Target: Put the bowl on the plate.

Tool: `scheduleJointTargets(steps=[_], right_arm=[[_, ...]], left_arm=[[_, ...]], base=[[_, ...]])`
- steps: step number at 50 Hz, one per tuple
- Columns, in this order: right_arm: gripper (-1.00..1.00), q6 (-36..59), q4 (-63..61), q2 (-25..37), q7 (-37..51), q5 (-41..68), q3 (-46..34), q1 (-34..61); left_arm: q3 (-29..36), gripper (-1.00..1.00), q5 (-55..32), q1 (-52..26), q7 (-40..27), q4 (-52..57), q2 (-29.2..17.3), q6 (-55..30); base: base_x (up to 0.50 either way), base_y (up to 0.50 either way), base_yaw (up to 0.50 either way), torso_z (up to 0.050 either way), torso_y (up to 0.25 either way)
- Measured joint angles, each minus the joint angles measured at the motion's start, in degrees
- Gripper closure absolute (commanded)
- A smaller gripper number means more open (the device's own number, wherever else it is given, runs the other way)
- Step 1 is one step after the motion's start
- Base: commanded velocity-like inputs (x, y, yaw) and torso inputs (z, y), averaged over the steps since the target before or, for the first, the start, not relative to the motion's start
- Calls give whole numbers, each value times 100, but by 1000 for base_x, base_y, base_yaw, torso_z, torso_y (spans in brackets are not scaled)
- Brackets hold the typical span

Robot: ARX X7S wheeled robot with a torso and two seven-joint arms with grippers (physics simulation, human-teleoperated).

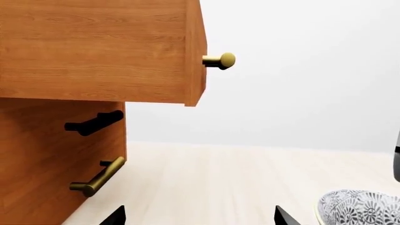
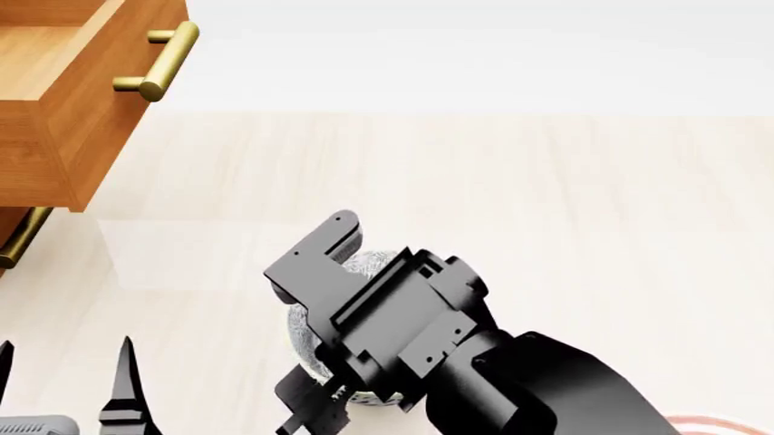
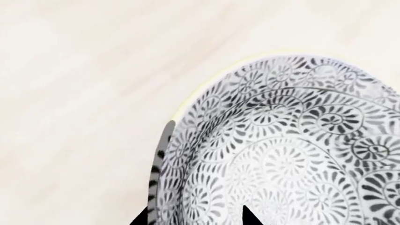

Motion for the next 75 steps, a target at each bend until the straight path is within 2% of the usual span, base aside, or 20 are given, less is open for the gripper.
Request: scheduleJointTargets(steps=[25, 51, 75], right_arm=[[100, -16, -228, 59, 183, 58, -2, 108], [100, 1067, -3411, 1624, 2415, 1039, 827, 1207], [100, 2240, -5269, 2948, 4629, 2521, 1247, 1162]], left_arm=[[20, -100, -39, 43, -56, 55, -45, 27], [58, -100, -61, 55, -111, 99, -80, 48], [108, -100, -86, -9, -111, 51, -121, 43]], base=[[0, 0, 0, 0, 0], [0, 0, 0, 0, 0], [0, 0, 0, 0, 1]])
